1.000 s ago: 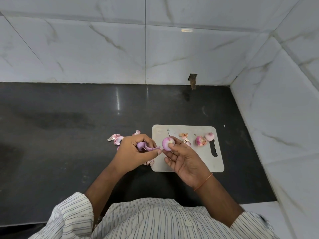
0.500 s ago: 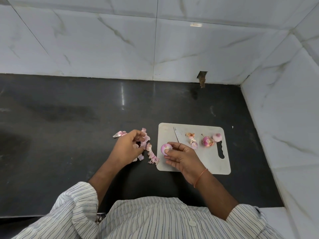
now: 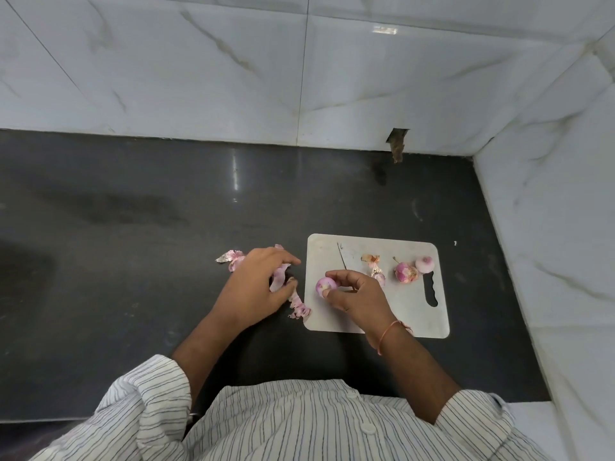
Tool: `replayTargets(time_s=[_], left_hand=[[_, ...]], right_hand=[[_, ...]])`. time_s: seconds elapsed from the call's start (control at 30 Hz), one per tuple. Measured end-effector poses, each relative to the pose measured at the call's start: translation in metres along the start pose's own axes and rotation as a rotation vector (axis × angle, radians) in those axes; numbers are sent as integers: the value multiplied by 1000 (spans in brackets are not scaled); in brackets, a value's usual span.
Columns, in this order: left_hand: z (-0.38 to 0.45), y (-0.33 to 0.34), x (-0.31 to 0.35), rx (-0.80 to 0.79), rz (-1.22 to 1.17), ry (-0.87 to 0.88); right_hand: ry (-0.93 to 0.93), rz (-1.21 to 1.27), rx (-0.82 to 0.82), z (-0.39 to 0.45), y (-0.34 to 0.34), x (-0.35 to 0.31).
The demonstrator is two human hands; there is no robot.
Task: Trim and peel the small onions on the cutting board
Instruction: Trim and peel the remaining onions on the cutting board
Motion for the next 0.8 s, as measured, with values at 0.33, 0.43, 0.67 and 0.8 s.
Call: replayTargets(time_s=[0.33,0.43,0.67,0.8], left_hand=[[-25,50,-7,-192,217,288],[-21,40,-17,-141,251,253],[-9,26,-12,-132,153,200],[-4,36,12,-192,60,211]], right_hand=[[-90,-132,120,15,-25,-6],[-89,-131,139,17,-41,-7],[-94,-107,304,30,-98,-12],[-127,-210,402,56,-140,-27]])
Point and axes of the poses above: each hand's wrist, its own z-axis towards the middle knuckle, its own y-axis out of the palm, x = y × z, the point moved 6 cm from there along z, towards the middle knuckle, and after that the axes turned 11 degrees about x, right-handed, at the moved point
